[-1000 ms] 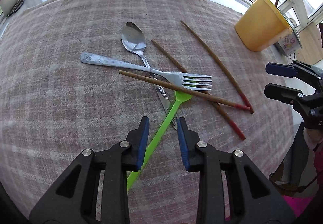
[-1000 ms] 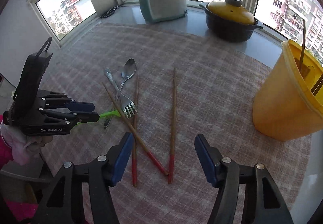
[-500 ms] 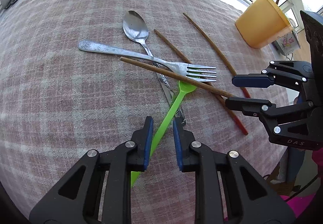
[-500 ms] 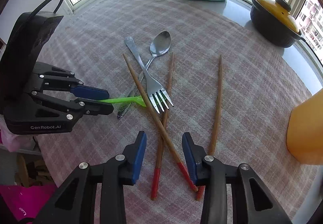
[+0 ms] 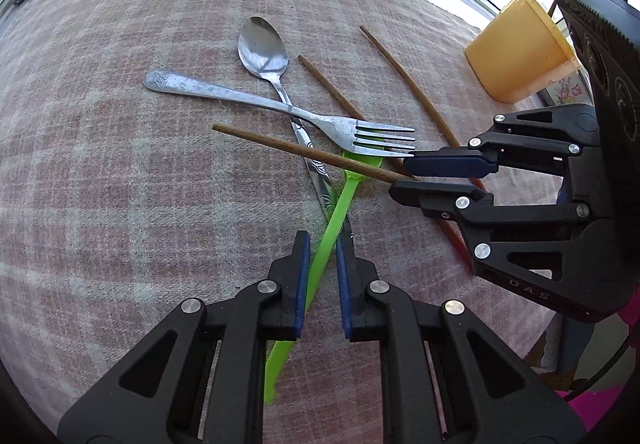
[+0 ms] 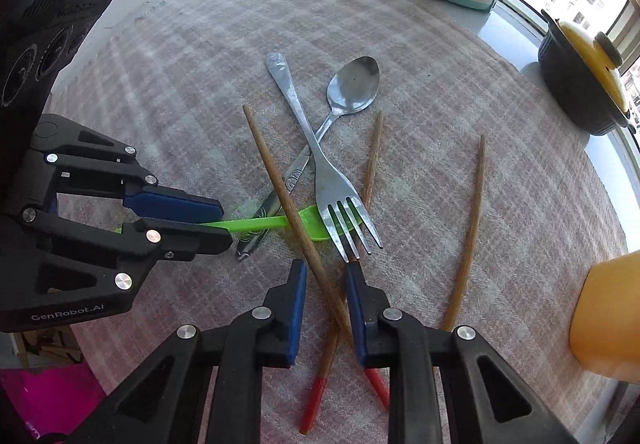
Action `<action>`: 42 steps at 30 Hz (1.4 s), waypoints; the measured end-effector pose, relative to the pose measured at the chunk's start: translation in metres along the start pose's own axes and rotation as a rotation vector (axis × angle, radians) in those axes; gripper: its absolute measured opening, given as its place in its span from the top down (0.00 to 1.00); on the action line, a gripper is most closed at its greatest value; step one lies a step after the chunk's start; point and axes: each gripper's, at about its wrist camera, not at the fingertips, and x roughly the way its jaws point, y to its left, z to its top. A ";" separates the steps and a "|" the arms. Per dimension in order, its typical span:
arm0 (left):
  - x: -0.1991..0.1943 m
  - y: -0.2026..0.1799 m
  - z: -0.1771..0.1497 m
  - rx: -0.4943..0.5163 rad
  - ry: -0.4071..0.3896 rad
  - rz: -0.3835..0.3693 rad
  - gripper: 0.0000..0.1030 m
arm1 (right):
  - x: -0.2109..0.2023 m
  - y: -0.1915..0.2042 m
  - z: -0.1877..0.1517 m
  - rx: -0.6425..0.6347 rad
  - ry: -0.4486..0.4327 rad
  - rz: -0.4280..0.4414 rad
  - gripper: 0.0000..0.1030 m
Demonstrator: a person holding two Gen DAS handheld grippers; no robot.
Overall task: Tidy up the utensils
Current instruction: 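Close the left tool on the green spoon while the right tool grasps a chopstick, then lift and carry the green spoon and chopstick over the yellow bin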
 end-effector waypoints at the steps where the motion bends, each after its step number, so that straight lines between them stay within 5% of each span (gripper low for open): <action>1: 0.000 0.000 0.001 -0.007 0.001 -0.005 0.90 | 0.001 0.001 0.001 -0.007 0.002 -0.007 0.87; 8: -0.005 -0.003 -0.008 -0.037 -0.011 -0.024 0.92 | 0.001 0.000 0.006 -0.012 0.007 0.000 0.96; 27: 0.005 -0.023 -0.040 -0.197 0.009 -0.174 0.96 | -0.021 -0.044 -0.053 0.196 -0.025 0.116 0.96; 42: -0.026 -0.066 -0.032 -0.197 -0.101 -0.184 0.96 | -0.060 -0.078 -0.090 0.277 -0.102 0.119 0.96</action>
